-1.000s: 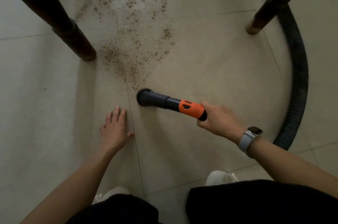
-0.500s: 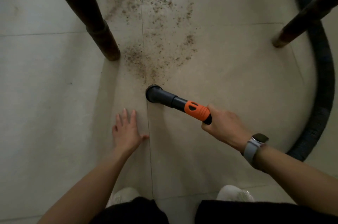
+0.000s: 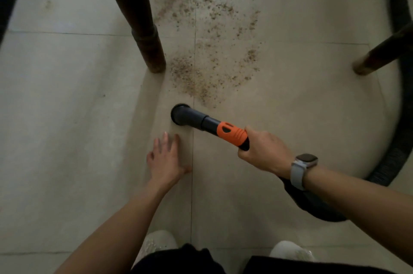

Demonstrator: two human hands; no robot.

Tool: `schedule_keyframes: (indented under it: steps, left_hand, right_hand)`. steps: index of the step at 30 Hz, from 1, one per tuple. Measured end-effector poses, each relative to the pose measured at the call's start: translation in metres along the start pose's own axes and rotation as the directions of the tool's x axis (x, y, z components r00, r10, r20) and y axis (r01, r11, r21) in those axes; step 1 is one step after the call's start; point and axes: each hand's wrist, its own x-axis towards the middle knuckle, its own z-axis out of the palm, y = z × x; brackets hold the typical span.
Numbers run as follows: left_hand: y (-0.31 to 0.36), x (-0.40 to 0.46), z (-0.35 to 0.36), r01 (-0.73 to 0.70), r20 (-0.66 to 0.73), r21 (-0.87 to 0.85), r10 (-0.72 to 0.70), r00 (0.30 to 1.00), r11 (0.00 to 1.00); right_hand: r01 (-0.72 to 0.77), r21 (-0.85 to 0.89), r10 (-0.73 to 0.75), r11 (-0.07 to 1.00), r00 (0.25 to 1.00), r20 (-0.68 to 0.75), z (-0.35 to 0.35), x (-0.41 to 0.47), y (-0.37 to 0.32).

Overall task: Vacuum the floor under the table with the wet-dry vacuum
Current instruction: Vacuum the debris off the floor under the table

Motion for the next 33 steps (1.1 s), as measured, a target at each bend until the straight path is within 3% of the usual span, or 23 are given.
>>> schedule_keyframes:
  steps: [7, 18, 25, 29, 33]
  left_hand:
    - [-0.029, -0.006, 0.006, -0.073, -0.126, -0.029, 0.069, 0.990, 0.997]
    - [-0.100, -0.010, 0.000, 0.224, -0.102, -0.181, -0.244, 0.964, 0.958]
    - [-0.116, -0.012, 0.000, 0.232, -0.085, -0.195, -0.251, 0.964, 0.953]
    - [-0.116, -0.014, 0.000, 0.236, -0.083, -0.207, -0.257, 0.963, 0.949]
    - [-0.117, -0.016, 0.005, 0.258, -0.117, -0.247, -0.293, 0.949, 0.934]
  right_hand:
    - [0.029, -0.051, -0.028, 0.998, 0.999, 0.022, 0.004, -0.010, -0.010]
    - [0.113, 0.009, -0.114, 0.993, 0.989, 0.094, -0.012, 0.081, -0.119]
    - [0.130, 0.011, -0.131, 0.991, 0.990, 0.052, -0.003, 0.114, -0.175]
    - [0.156, 0.087, -0.167, 0.984, 0.975, 0.145, -0.001, 0.111, -0.183]
    - [0.203, 0.056, -0.210, 0.978, 0.951, 0.225, 0.008, 0.072, -0.167]
